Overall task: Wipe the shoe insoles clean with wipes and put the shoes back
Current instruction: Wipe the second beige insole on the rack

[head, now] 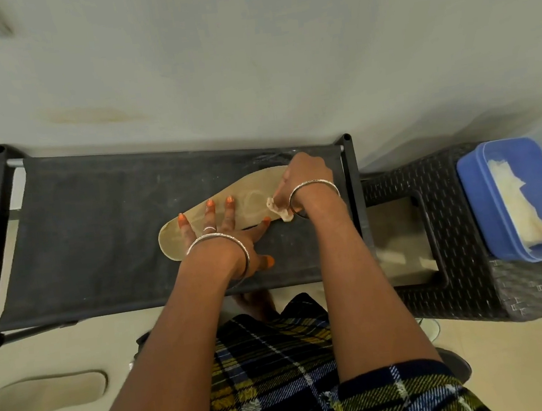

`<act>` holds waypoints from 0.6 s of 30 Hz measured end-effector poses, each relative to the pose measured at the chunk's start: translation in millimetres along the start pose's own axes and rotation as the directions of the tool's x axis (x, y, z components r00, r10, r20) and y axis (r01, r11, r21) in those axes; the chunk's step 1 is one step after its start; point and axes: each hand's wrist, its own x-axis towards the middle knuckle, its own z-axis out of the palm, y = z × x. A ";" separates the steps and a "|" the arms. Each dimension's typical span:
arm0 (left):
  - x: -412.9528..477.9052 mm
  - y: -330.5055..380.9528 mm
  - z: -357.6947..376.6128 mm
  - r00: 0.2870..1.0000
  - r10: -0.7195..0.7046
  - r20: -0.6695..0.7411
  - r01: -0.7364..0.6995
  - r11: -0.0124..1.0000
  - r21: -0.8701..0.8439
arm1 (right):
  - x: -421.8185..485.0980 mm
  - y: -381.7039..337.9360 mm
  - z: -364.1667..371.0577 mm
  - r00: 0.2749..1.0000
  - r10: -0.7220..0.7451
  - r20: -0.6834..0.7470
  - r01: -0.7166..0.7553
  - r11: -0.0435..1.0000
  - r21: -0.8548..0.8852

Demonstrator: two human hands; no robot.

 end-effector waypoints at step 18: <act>-1.4 1.3 -0.4 1.000 -0.007 0.008 0.007 1.000 0.020 | -5.6 -8.6 1.8 0.970 -0.134 -0.201 0.186 0.945 0.268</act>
